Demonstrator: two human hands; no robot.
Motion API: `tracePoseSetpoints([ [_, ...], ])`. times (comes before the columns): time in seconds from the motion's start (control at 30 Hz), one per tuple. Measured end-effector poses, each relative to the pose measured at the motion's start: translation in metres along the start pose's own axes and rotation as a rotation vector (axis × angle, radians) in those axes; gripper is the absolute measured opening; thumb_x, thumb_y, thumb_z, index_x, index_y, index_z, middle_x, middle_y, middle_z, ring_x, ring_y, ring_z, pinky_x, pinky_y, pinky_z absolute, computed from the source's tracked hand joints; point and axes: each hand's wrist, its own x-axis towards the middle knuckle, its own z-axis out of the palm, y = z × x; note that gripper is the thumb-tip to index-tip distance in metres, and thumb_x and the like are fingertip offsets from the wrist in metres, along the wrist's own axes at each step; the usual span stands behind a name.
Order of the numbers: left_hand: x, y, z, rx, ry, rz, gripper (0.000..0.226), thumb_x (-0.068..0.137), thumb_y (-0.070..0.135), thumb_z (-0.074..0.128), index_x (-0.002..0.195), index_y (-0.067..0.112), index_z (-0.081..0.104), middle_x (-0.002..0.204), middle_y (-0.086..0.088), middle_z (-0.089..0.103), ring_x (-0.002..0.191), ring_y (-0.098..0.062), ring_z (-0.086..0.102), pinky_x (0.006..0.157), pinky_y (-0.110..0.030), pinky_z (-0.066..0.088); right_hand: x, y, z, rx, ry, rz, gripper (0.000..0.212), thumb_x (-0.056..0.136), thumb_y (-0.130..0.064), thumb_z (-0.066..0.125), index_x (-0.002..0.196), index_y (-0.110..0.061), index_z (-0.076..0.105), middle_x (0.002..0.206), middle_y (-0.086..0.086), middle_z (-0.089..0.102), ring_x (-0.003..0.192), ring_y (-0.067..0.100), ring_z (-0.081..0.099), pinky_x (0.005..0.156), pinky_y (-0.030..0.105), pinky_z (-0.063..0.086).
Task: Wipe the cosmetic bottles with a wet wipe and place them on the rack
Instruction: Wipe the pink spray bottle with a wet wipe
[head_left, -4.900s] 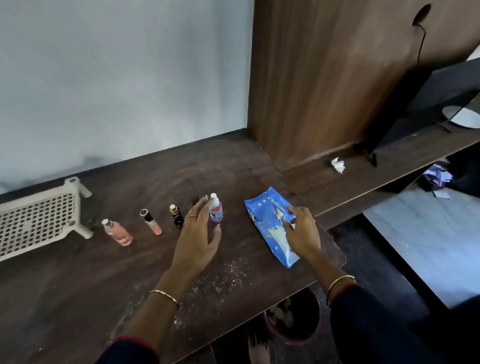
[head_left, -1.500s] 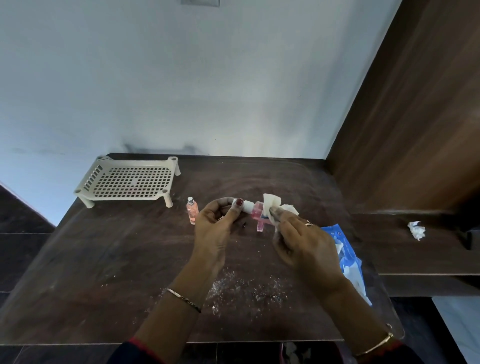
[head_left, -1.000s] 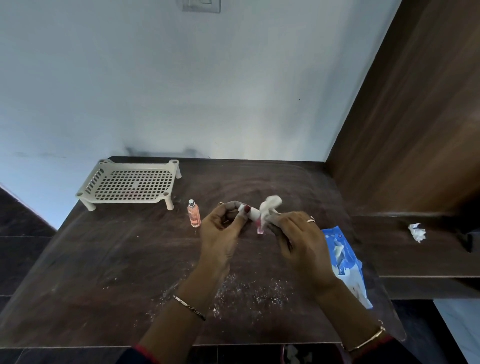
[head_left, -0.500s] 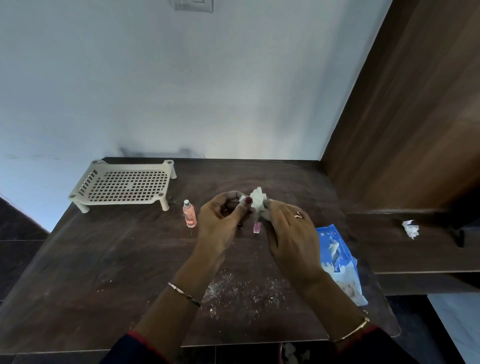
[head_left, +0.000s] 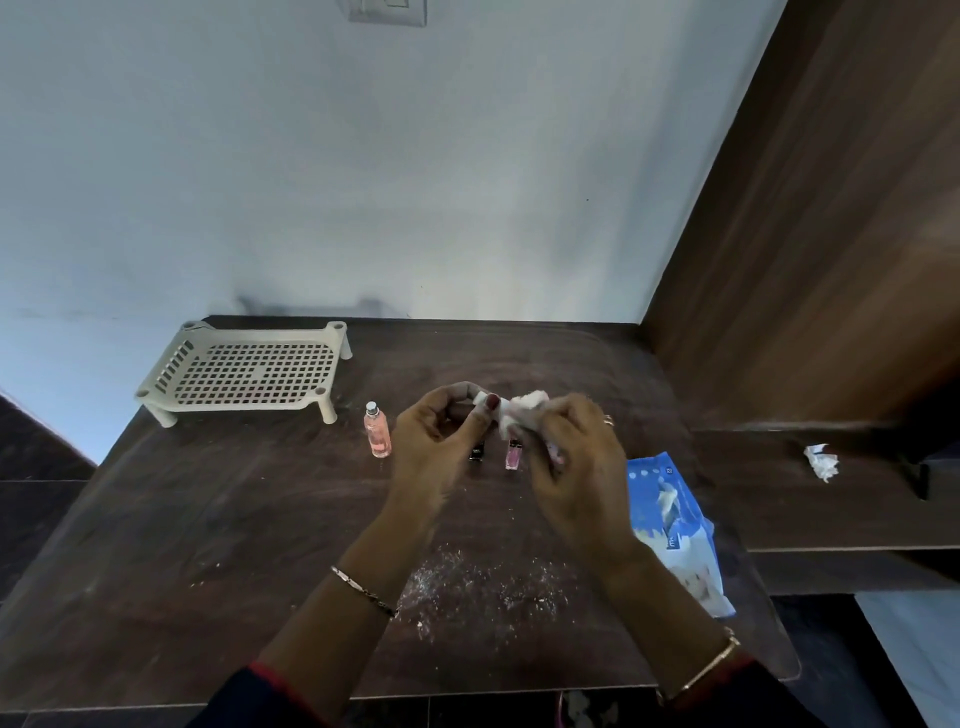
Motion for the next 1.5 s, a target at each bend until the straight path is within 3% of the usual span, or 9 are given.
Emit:
tracePoseSetpoints([
  [0.1,-0.002,-0.001,0.002,-0.033,0.018,-0.008,0.007,0.082,0.007,0.068,0.089,0.008,0.069,0.075,-0.008,0.07,0.075,-0.025,0.064,0.073,-0.037,0.057,0.0,-0.001,0.009,-0.005,-0.036,0.02,0.018,0.091,-0.02,0.061,0.104,-0.01,0.066,0.131,0.0,0.057,0.107,0.013,0.059,0.076,0.029,0.054],
  [0.27,-0.006,-0.003,0.004,-0.147,0.034,-0.053,0.013,0.081,0.006,0.067,0.092,0.0,0.068,0.08,-0.013,0.071,0.078,-0.025,0.069,0.078,-0.035,0.059,-0.012,0.012,0.005,-0.159,-0.024,-0.183,0.022,0.093,-0.016,0.06,0.114,-0.014,0.067,0.129,0.001,0.062,0.118,0.014,0.06,0.1,0.037,0.047],
  [0.47,-0.004,-0.003,-0.001,-0.227,0.089,-0.116,0.013,0.081,0.006,0.067,0.093,0.001,0.067,0.084,-0.011,0.069,0.079,-0.022,0.068,0.075,-0.031,0.059,-0.034,0.029,-0.006,-0.236,0.023,-0.245,0.024,0.084,-0.006,0.07,0.107,-0.011,0.072,0.126,0.004,0.063,0.121,0.016,0.057,0.101,0.038,0.047],
  [0.57,0.006,0.005,-0.012,-0.208,0.078,-0.096,0.019,0.081,0.005,0.067,0.098,-0.002,0.066,0.085,-0.011,0.069,0.075,-0.018,0.069,0.072,-0.028,0.059,-0.043,0.04,-0.014,-0.213,0.067,-0.217,0.017,0.091,-0.015,0.063,0.102,-0.009,0.074,0.121,0.004,0.066,0.122,0.015,0.056,0.099,0.042,0.049],
  [0.7,0.006,0.01,-0.005,-0.1,0.037,-0.024,0.012,0.079,0.005,0.068,0.091,0.003,0.069,0.081,-0.009,0.07,0.077,-0.019,0.068,0.075,-0.031,0.06,-0.026,0.029,-0.018,-0.199,0.18,-0.243,0.028,0.098,-0.023,0.052,0.097,-0.008,0.076,0.118,0.004,0.067,0.117,0.016,0.059,0.094,0.042,0.05],
  [0.97,-0.003,0.011,0.007,-0.078,-0.065,-0.025,0.017,0.082,0.004,0.066,0.096,-0.006,0.066,0.086,-0.02,0.068,0.081,-0.026,0.067,0.081,-0.037,0.058,-0.01,0.015,-0.002,-0.159,0.053,-0.255,0.025,0.098,-0.016,0.051,0.118,-0.012,0.066,0.133,-0.001,0.058,0.127,0.01,0.052,0.103,0.037,0.044],
  [1.2,-0.014,0.0,0.008,-0.094,-0.126,-0.096,0.021,0.08,0.011,0.067,0.095,-0.004,0.067,0.089,-0.025,0.069,0.081,-0.032,0.066,0.078,-0.041,0.058,-0.031,0.02,-0.009,-0.175,0.081,-0.266,0.028,0.101,-0.018,0.046,0.109,-0.008,0.071,0.13,0.003,0.06,0.125,0.013,0.054,0.103,0.037,0.045],
  [1.4,-0.005,0.004,-0.005,-0.098,-0.052,-0.085,0.02,0.071,0.017,0.07,0.088,0.007,0.07,0.076,-0.002,0.071,0.078,-0.02,0.064,0.073,-0.032,0.058,-0.046,0.043,-0.019,-0.191,0.074,-0.215,0.028,0.098,-0.016,0.046,0.104,-0.006,0.072,0.128,0.004,0.06,0.121,0.014,0.057,0.101,0.037,0.047],
  [1.5,-0.003,0.005,-0.007,-0.031,-0.08,-0.053,0.011,0.076,0.014,0.069,0.087,0.012,0.071,0.079,-0.005,0.07,0.082,-0.022,0.063,0.079,-0.041,0.055,-0.045,0.042,-0.018,-0.16,0.06,-0.181,0.028,0.099,-0.02,0.046,0.107,-0.007,0.07,0.127,0.003,0.061,0.12,0.014,0.058,0.1,0.038,0.048],
])
